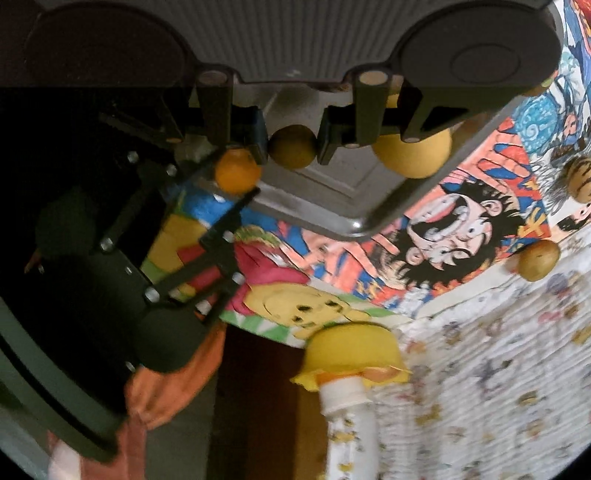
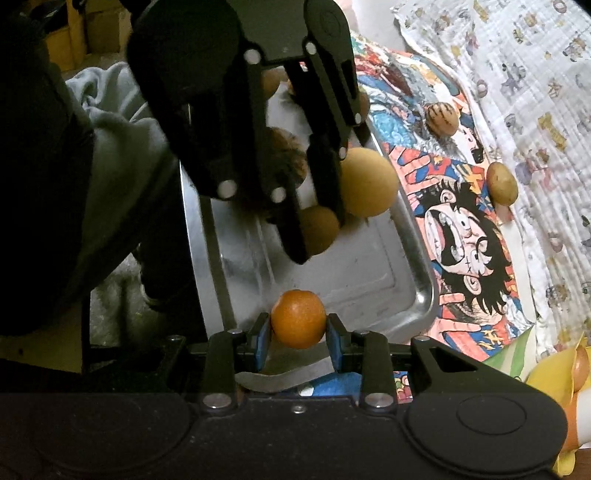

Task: Organize fruits
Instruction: 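Carry the tangerine and the small brown fruit over the metal tray, then open both grippers to drop the tangerine and brown fruit onto the tray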

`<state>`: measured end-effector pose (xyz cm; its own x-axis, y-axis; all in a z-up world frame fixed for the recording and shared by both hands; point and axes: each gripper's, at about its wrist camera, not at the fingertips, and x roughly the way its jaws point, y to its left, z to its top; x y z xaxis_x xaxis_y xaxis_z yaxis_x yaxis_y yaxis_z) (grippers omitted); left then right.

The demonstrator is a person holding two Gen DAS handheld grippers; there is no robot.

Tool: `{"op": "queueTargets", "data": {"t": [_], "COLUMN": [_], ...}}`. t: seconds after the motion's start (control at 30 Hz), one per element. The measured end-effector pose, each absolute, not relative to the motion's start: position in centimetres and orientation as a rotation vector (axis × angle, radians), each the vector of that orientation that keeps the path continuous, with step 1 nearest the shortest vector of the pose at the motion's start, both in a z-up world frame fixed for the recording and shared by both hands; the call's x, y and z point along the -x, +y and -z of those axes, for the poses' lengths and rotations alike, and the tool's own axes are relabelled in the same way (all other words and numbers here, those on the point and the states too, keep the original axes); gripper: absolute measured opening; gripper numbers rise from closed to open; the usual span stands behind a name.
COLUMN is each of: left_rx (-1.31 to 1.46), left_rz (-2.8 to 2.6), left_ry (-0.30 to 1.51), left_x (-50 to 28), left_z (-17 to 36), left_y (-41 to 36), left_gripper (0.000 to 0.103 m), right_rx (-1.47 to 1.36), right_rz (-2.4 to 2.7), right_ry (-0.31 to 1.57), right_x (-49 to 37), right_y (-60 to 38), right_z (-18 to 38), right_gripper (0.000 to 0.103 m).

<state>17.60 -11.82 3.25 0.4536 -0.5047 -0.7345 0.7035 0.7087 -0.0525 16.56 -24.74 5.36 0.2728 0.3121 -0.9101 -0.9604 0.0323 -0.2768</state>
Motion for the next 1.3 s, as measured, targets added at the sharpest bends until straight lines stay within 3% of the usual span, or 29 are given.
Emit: {"op": "queueTargets", "data": {"t": [0.77, 1.0, 1.2, 1.3], "left_rx": [-0.423, -0.423, -0.397, -0.37], "left_rz": [0.733, 0.734, 0.723, 0.711], "left_ry": [0.911, 0.901, 0.878, 0.857], "left_x": [-17.7, -17.4, -16.7, -15.9], "left_z": [-2.0, -2.5, -3.6, -4.5], "left_y": [-13.5, -13.4, -12.6, -11.7], "left_gripper": [0.033, 0.045, 0.067, 0.083], "right_rx": [1.123, 1.125, 1.106, 1.085], "right_rz": [-1.133, -1.113, -1.097, -1.087], "right_ry": [0.801, 0.804, 0.796, 0.791], "right_x": [-17.0, -16.9, -16.5, -16.4], "right_y": [-24.8, -25.1, -25.2, -25.2], "right_z": [-4.7, -4.8, -5.3, -5.8], "right_gripper": [0.035, 0.045, 0.059, 0.069]}}
